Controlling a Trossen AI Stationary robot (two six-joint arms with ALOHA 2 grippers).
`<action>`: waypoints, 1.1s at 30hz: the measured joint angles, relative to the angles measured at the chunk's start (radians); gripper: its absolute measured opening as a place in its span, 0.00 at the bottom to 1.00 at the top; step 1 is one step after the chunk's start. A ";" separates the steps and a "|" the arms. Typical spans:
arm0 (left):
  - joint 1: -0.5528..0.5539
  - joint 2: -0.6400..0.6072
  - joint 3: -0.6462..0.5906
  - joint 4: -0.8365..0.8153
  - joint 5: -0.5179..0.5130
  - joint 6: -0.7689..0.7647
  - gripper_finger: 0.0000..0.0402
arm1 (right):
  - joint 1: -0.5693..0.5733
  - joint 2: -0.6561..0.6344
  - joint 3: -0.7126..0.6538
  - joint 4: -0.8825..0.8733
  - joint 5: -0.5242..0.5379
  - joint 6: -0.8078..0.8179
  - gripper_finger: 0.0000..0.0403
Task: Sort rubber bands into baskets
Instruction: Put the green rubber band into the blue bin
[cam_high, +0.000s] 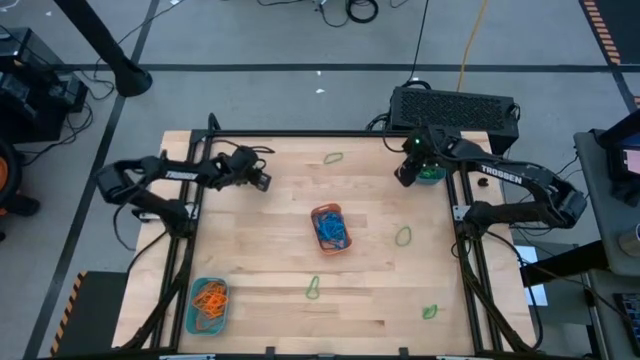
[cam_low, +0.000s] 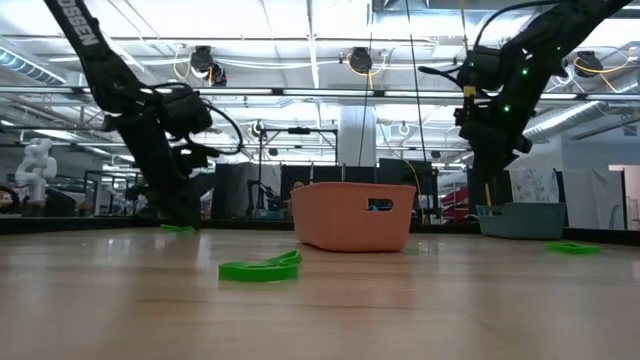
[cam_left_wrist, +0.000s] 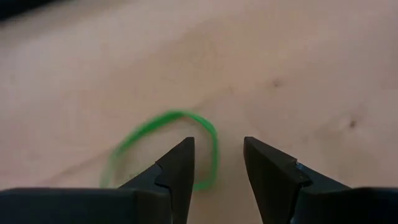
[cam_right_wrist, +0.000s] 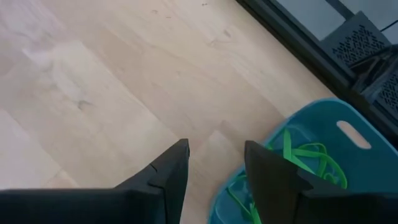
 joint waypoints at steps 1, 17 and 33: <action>0.000 0.016 0.000 0.003 0.016 0.001 0.36 | 0.003 0.000 0.000 0.000 0.001 -0.001 0.37; -0.030 0.070 0.022 0.011 -0.010 0.083 0.03 | 0.008 0.000 0.014 -0.004 0.003 -0.004 0.37; -0.404 -0.165 0.079 0.252 0.397 0.103 0.01 | 0.236 0.000 0.160 0.097 -0.385 0.004 0.37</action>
